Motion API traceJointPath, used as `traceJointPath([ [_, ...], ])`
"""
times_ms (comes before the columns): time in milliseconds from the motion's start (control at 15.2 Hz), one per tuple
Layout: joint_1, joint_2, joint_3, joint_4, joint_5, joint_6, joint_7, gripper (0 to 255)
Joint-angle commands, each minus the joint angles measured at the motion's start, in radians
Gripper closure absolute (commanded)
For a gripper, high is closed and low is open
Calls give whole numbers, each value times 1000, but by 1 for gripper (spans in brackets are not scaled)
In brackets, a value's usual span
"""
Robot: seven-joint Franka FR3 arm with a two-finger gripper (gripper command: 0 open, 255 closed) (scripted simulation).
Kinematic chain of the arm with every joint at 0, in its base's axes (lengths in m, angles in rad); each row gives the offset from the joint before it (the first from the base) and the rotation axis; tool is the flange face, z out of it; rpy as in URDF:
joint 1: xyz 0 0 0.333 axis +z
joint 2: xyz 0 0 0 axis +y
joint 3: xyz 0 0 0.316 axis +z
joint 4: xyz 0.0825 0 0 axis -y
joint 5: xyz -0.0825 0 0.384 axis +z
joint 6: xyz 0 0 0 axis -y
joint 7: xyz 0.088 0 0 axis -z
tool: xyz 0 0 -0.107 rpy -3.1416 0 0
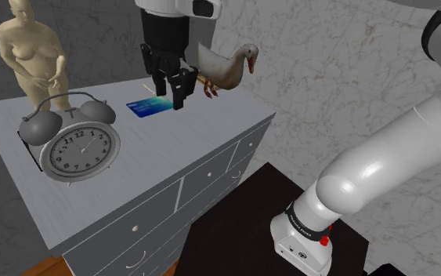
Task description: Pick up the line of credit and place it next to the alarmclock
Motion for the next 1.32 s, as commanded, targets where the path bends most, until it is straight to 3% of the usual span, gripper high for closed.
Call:
traceJointPath([
  [0, 2, -1, 2, -26, 1, 25, 3, 255],
  [1254, 6, 44, 32, -245, -19, 279, 43, 255],
])
